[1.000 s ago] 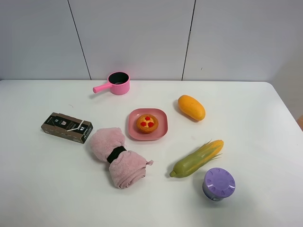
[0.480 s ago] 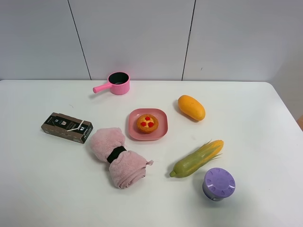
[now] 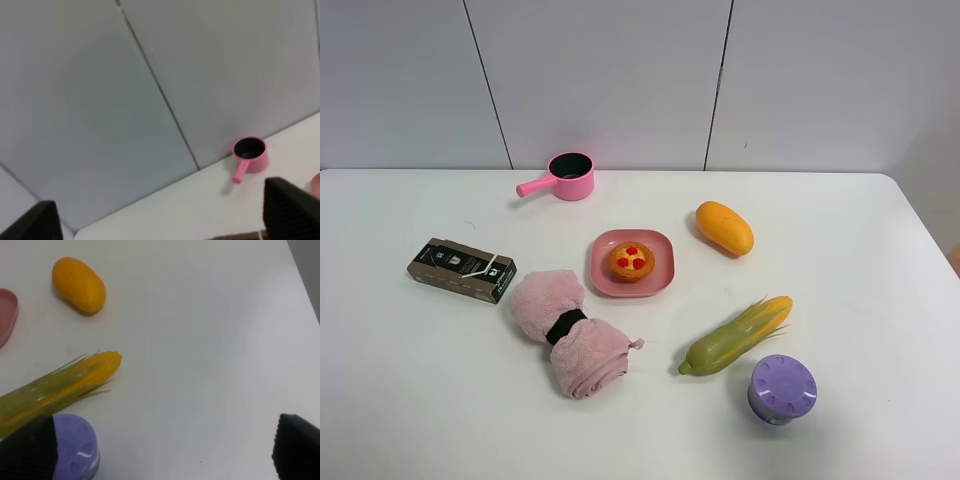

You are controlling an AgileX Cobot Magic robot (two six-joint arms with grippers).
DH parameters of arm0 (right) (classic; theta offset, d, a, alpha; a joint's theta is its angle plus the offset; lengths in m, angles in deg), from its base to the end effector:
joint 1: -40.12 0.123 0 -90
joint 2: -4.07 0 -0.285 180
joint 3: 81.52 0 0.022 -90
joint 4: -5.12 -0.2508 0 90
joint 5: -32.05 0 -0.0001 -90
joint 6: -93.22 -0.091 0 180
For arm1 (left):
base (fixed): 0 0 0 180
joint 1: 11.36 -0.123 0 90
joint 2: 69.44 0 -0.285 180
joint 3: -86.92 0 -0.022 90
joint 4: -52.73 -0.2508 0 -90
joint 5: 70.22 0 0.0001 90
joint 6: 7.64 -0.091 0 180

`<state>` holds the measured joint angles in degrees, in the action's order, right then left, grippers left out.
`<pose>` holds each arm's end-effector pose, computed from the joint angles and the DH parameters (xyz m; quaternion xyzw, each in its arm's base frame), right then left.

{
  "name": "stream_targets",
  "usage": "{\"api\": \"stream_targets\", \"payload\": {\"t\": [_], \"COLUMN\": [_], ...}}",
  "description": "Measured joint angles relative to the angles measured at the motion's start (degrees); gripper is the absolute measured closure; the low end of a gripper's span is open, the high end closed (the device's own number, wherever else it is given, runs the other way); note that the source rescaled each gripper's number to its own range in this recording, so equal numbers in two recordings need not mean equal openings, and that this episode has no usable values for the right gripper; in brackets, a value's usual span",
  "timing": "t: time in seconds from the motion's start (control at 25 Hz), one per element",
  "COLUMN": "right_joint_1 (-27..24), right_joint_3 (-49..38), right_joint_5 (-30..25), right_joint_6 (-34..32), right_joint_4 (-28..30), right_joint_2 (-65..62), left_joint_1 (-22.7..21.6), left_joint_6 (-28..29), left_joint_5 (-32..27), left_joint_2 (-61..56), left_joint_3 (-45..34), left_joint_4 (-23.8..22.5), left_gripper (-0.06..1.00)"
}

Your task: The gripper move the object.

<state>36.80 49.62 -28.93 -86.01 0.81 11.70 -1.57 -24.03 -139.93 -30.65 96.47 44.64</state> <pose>-0.0046 0.0063 0.2758 0.0175 0.8540 0.0190 0.5196 -0.0272 0.0169 0.5173 0.1480 0.7441 0.1034 0.6433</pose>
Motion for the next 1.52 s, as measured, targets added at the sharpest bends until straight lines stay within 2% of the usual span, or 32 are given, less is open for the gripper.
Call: {"api": "stream_targets", "payload": {"t": [0.08,0.2,0.28,0.44,0.52,0.76,1.04,1.2,1.52], "right_joint_1": [0.0,0.0,0.0,0.0,0.0,0.0,0.0,0.0,0.0], "right_joint_3": [0.0,0.0,0.0,0.0,0.0,0.0,0.0,0.0,0.0], "right_joint_5": [0.0,0.0,0.0,0.0,0.0,0.0,0.1,0.1,0.1], "right_joint_6": [0.0,0.0,0.0,0.0,0.0,0.0,0.0,0.0,0.0], "right_joint_4": [0.0,0.0,0.0,0.0,0.0,0.0,0.0,0.0,0.0], "right_joint_2": [0.0,0.0,0.0,0.0,0.0,0.0,0.0,0.0,0.0], "left_joint_1": [0.0,0.0,0.0,0.0,0.0,0.0,0.0,0.0,0.0], "left_joint_6": [2.4,5.3,7.8,12.2,14.1,18.0,19.7,19.9,19.9], "left_joint_5": [-0.1,-0.3,-0.4,-0.4,-0.5,-0.1,6.6,8.2,9.1], "left_joint_2": [-4.9,-11.4,-15.2,-20.9,-22.6,-24.8,-25.2,-25.3,-25.3], "left_joint_3": [-4.0,-9.3,-12.4,-19.9,-24.1,-38.7,-54.1,-57.5,-57.6], "left_joint_4": [-4.0,-5.3,-3.1,5.4,8.1,9.1,9.2,9.0,8.7], "left_gripper": [0.55,0.55,0.55,0.55,0.55,0.55,0.55,0.55,0.55]}}
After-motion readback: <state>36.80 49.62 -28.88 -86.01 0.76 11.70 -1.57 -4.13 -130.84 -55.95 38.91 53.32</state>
